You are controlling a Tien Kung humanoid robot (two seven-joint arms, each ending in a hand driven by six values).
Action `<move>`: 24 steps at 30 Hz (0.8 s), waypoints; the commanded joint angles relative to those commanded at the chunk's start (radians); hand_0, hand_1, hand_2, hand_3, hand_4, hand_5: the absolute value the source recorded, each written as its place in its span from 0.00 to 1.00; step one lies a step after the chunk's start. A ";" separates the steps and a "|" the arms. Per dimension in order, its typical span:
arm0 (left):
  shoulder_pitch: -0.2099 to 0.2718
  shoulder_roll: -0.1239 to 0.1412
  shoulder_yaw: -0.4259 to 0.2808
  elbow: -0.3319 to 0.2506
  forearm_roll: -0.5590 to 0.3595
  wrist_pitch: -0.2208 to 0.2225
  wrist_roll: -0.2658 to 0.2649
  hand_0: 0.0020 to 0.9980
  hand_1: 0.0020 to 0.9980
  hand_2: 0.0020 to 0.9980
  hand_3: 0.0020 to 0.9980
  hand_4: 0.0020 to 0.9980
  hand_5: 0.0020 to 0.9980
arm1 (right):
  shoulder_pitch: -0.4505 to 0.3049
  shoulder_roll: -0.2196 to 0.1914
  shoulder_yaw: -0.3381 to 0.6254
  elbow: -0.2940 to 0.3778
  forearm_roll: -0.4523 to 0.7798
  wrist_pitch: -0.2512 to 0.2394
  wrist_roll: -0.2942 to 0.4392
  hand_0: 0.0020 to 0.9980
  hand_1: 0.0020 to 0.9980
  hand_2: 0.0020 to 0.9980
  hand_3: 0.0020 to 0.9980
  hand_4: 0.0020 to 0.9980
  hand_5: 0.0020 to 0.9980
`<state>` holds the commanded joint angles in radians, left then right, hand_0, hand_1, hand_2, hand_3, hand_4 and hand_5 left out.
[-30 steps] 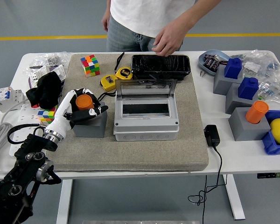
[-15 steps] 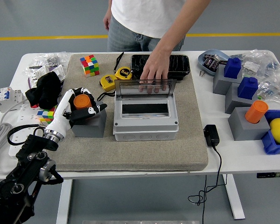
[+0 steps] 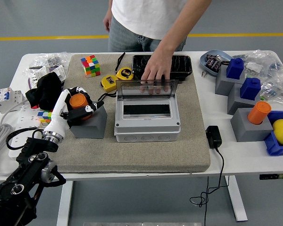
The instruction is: Fetch the battery,place it into the box,close the lid of the box
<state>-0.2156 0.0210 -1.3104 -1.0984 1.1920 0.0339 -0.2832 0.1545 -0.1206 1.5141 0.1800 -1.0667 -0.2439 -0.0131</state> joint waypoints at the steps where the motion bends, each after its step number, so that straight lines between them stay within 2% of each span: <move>1: 0.001 0.001 -0.001 -0.003 -0.010 0.003 -0.001 0.02 0.00 0.00 0.00 1.00 0.04 | 0.000 0.000 -0.001 0.000 0.001 0.000 0.000 0.88 0.86 0.82 0.82 1.00 1.00; 3: 0.001 0.002 -0.002 -0.007 -0.025 0.007 -0.003 0.02 0.00 0.00 0.00 1.00 0.04 | -0.001 0.001 -0.001 0.000 0.001 0.000 0.000 0.88 0.86 0.82 0.82 1.00 1.00; 4: 0.000 0.001 -0.004 -0.011 -0.034 0.010 -0.004 0.02 0.00 0.00 0.00 1.00 0.17 | -0.001 0.001 0.000 0.000 0.001 0.000 0.000 0.88 0.86 0.82 0.82 1.00 1.00; 18: -0.011 0.001 -0.008 -0.051 -0.056 0.027 -0.007 0.02 0.00 0.00 0.00 1.00 0.21 | 0.000 -0.001 -0.002 0.000 0.000 -0.002 -0.001 0.88 0.86 0.82 0.82 1.00 1.00; 24: -0.018 0.004 -0.005 -0.098 -0.017 0.040 -0.004 0.02 0.00 0.00 0.00 1.00 0.20 | -0.002 -0.002 0.004 0.000 -0.005 -0.003 -0.002 0.88 0.86 0.82 0.82 1.00 1.00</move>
<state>-0.2334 0.0254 -1.3154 -1.1963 1.1751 0.0742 -0.2867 0.1528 -0.1222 1.5184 0.1800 -1.0721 -0.2466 -0.0147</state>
